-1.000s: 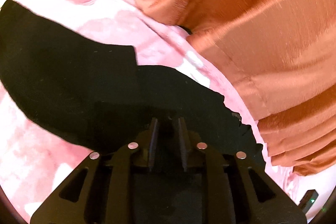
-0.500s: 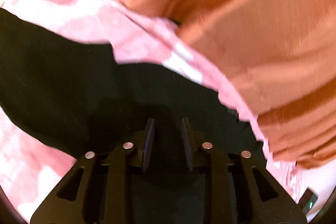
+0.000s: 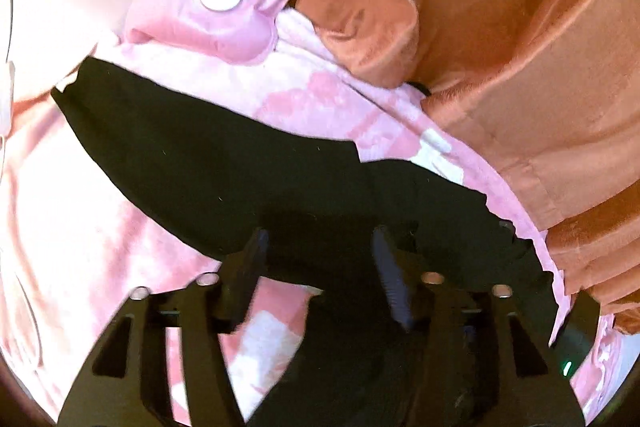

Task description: Fold small clothes

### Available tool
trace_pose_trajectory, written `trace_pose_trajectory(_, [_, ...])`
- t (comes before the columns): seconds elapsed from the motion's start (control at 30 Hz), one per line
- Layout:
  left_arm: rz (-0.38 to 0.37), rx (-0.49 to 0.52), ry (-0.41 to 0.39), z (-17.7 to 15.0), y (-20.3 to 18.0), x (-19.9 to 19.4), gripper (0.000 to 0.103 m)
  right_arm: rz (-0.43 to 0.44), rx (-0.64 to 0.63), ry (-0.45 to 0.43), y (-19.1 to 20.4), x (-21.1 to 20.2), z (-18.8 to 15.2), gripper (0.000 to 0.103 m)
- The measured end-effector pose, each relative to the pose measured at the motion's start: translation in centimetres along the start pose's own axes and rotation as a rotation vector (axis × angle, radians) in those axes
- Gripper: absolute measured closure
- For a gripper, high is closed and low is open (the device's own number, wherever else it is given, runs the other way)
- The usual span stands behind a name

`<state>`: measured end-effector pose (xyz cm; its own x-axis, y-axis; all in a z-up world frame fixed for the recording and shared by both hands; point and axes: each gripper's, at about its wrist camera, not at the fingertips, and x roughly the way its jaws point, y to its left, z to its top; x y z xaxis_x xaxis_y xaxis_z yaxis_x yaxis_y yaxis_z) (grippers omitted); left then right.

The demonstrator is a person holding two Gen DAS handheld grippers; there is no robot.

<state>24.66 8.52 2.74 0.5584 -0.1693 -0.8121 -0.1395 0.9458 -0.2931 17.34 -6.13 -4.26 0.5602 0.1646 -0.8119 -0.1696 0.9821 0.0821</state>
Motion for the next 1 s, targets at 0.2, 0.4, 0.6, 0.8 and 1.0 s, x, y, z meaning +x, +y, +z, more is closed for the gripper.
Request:
trace_pose_trajectory(0.2, [-0.024, -0.044, 0.033, 0.6, 3.0, 0.4, 0.046, 0.253, 0.242, -0.149, -4.3, -4.6, 1.6, 0.098])
trace_pose_trajectory(0.4, [-0.032, -0.096, 0.068, 0.7, 4.6, 1.4, 0.046, 0.235, 0.161, 0.061, -2.5, 0.6, 0.7, 0.091])
trace_pose_trajectory(0.6, [-0.058, -0.042, 0.076, -0.1, 2.7, 1.7, 0.046, 0.084, 0.249, -0.103, -7.8, -8.5, -0.9, 0.090])
trace_pose_trajectory(0.8, [-0.086, 0.124, 0.134, -2.9, -4.8, 5.8, 0.046, -0.193, 0.271, -0.034, -13.6, -12.3, -7.0, 0.090])
trace_pose_trajectory(1.0, [0.048, 0.242, 0.059, -4.5, -7.8, 8.7, 0.057, -0.266, 0.327, -0.003, -17.9, -10.0, -10.0, 0.103])
